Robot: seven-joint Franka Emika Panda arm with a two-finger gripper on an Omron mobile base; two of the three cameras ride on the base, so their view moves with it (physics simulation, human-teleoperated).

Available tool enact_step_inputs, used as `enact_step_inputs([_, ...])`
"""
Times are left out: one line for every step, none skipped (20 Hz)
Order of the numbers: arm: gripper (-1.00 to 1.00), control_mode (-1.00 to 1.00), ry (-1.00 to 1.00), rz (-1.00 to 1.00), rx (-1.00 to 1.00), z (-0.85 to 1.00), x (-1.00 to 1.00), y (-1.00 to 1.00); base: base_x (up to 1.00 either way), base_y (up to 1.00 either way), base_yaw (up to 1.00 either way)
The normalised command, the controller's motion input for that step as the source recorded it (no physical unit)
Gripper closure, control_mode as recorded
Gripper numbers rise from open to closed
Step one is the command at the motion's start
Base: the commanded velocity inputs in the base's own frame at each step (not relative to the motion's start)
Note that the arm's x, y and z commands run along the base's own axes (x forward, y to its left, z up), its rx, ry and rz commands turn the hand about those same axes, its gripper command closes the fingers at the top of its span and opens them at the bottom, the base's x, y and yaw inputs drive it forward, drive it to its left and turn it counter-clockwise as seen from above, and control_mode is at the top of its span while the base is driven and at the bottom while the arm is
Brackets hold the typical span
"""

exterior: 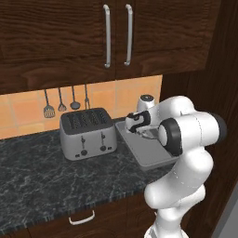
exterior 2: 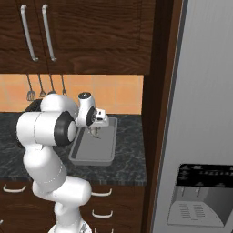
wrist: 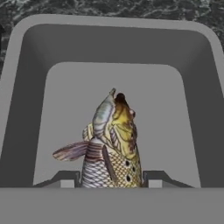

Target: Place one lime and one fish in each tupperware on the nearby counter, to pack two identical lunches.

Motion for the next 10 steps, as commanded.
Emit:
enact_step_inputs([-1.00,-1.00,0.00,-0.01,0.00,0.00,0.00,0.00,0.00,0.00,0.00])
enact_step_inputs([-1.00,-1.00,0.00,-0.01,0.00,0.00,0.00,0.00,0.00,0.00,0.00])
enact_step_inputs([-1.00,-1.00,0.00,-0.01,0.00,0.00,0.00,0.00,0.00,0.00,0.00])
enact_step_inputs([-1.00,-1.00,-0.03,-0.01,0.01,0.00,0.16,0.00,0.00,0.00,0.00])
enact_step_inputs([-1.00,-1.00,-0.06,0.00,0.01,0.00,0.09,0.00,0.00,0.00,0.00])
enact_step_inputs([-1.00,-1.00,0.00,0.00,0.02,0.00,0.00,0.00,0.00,0.00,0.00])
enact_step_inputs([-1.00,-1.00,0.00,0.00,0.00,0.00,0.00,0.00,0.00,0.00,0.00])
enact_step_inputs([-1.00,-1.00,0.00,0.00,0.00,0.00,-0.15,0.00,0.00,0.00,0.00])
enact_step_inputs([-1.00,-1.00,0.00,-0.04,0.00,0.05,-0.49,0.00,0.00,0.00,0.00])
enact_step_inputs([-1.00,-1.00,-0.05,-0.07,0.00,0.06,-0.91,0.00,0.00,0.00,0.00])
